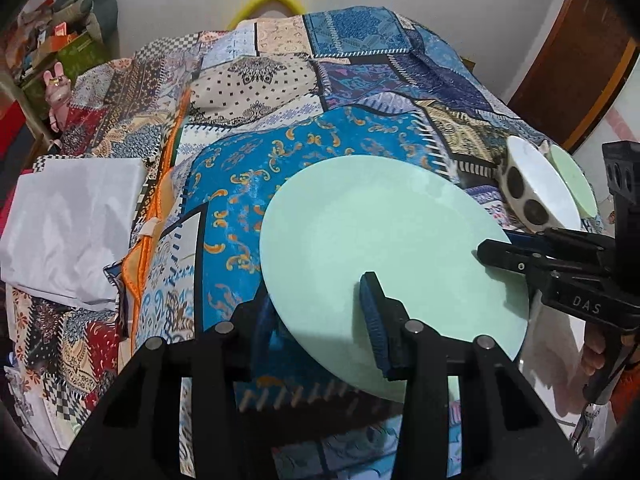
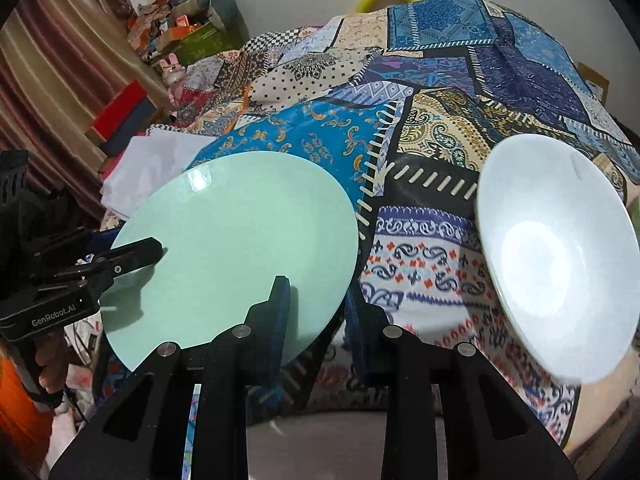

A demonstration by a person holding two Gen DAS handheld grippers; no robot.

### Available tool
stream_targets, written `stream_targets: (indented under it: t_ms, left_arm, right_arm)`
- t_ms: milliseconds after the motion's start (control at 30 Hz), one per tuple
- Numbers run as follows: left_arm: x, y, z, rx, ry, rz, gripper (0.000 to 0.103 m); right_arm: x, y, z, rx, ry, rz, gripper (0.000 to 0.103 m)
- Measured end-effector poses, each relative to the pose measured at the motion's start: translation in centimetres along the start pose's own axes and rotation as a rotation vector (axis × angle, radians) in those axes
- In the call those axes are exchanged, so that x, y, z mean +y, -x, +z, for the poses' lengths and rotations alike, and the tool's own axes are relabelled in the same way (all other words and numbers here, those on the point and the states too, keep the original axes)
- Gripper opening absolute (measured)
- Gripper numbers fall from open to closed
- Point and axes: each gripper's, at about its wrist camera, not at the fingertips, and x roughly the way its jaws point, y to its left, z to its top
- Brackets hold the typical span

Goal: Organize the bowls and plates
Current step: 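Lift the mint green plate with both tools and carry it over the white plate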

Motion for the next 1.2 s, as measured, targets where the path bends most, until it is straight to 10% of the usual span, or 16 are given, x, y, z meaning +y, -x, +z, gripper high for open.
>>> stream_targets:
  t_ms: [1200]
  left_arm:
    - [-10.7, 11.3, -5.8, -0.124, -0.062, -0.012, 0.042]
  right_arm:
    - [-2.2, 13.0, -7.9, -0.193, -0.032, 0.029, 0.025]
